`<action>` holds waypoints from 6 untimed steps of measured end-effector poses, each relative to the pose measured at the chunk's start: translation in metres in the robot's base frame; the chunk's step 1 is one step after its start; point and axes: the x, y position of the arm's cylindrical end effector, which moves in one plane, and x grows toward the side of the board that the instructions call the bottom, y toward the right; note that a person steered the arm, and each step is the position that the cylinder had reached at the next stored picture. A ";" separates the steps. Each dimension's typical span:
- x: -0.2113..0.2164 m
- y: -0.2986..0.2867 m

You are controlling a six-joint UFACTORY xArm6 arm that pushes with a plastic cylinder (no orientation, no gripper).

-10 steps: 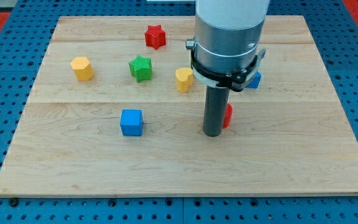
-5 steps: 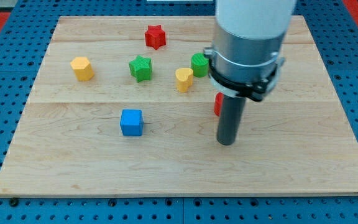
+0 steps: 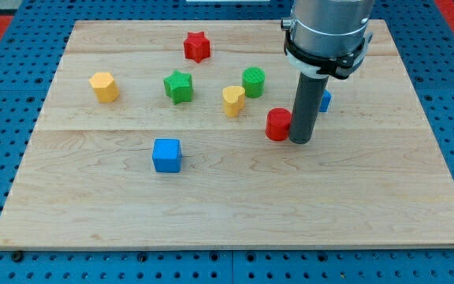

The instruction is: Arrange the heart and red circle diagonally

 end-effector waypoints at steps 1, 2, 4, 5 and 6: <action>0.033 0.000; 0.057 0.000; 0.034 -0.001; 0.011 -0.005; 0.003 -0.012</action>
